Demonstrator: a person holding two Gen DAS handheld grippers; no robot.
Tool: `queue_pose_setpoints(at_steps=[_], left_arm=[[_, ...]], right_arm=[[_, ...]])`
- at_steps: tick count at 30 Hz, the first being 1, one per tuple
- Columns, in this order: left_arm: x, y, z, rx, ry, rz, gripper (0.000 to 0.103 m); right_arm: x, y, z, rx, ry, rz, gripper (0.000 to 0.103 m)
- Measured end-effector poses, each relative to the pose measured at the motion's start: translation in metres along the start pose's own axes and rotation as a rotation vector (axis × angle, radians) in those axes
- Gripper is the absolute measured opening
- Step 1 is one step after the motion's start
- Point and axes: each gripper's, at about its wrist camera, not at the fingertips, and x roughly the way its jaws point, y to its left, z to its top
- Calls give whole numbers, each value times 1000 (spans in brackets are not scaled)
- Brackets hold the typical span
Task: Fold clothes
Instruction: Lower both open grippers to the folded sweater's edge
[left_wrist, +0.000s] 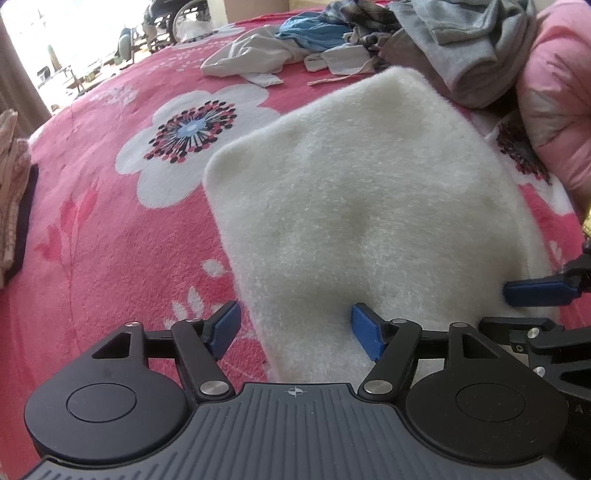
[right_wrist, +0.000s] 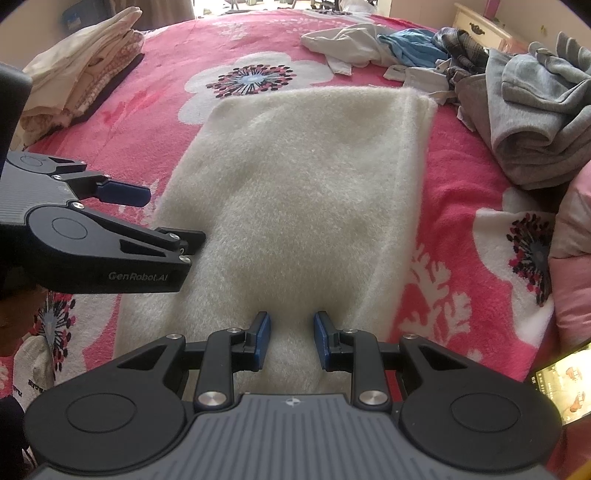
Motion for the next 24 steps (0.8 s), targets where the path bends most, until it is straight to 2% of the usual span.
queue_pose_setpoints(at_steps=[24], left_arm=[[2, 2, 3, -27, 19, 1, 71]], right_arm=[[1, -1, 1, -7, 8, 0, 29]])
